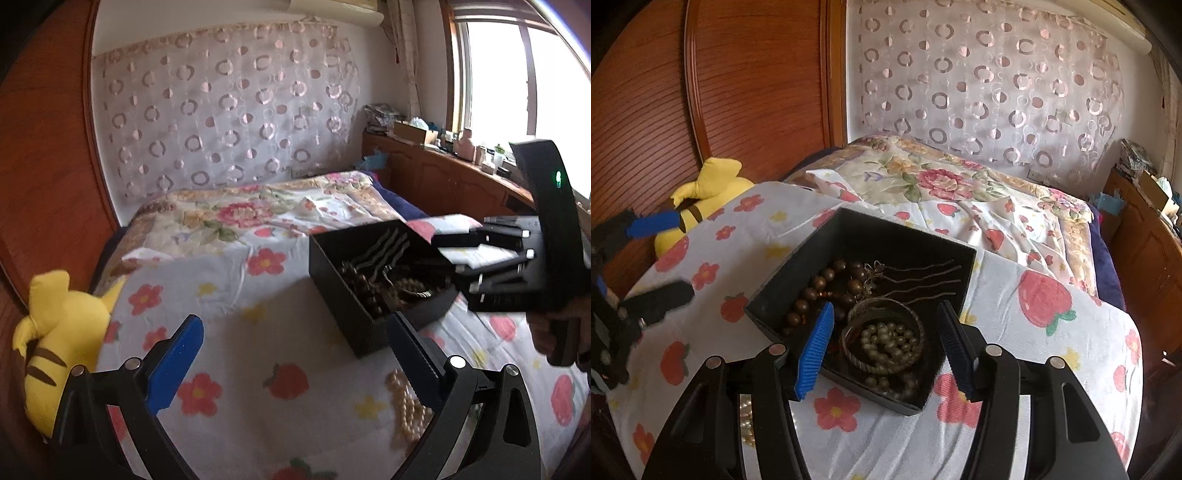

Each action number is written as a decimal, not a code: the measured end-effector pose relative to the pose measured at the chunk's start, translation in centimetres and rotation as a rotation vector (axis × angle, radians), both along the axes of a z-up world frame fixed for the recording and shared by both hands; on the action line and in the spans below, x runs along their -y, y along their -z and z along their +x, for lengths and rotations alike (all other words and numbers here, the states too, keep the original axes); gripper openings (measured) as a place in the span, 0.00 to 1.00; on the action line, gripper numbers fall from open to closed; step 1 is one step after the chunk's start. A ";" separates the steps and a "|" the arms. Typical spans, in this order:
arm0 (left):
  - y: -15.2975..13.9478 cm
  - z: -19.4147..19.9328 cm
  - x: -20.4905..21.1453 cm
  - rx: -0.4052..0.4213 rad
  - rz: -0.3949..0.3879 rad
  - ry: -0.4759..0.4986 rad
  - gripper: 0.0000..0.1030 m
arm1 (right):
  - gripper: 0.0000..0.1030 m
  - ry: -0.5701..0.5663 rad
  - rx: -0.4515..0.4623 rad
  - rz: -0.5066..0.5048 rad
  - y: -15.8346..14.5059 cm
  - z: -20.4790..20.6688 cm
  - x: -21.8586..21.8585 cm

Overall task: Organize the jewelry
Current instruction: 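Release the bead bracelet into the box with the left tool while the right tool drops the bangle in, then move the right tool to the gold ring and close on it while the left tool grasps the small brooch, then carry the brooch with the left tool while the right tool carries the ring, releasing both into the box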

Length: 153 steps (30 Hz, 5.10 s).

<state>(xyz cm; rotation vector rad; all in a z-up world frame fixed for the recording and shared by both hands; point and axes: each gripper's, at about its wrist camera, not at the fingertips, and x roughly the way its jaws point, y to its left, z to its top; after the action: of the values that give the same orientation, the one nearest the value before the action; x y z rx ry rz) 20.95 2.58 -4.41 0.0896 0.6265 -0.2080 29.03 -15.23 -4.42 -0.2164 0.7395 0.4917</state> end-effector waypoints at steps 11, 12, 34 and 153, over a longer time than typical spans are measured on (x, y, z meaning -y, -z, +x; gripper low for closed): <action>3.2 -3.3 0.5 -0.063 -0.013 0.034 0.93 | 0.52 -0.100 0.036 0.002 -0.7 -6.4 1.5; 3.3 -3.6 0.5 -0.067 -0.019 0.037 0.93 | 0.48 -0.112 0.029 0.000 -0.6 -7.0 1.6; 3.6 -6.7 1.8 -0.092 -0.047 0.065 0.93 | 0.23 -0.159 -0.158 -0.040 5.2 -9.7 2.2; -1.4 4.7 6.0 -0.101 -0.035 0.075 0.14 | 0.26 0.046 -0.149 0.177 -2.2 0.2 5.5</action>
<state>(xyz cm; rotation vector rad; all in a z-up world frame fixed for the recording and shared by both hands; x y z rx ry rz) 25.61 -3.40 -3.06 0.0693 0.7208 -0.2973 29.24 -20.69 -2.23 0.0027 0.8394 0.5308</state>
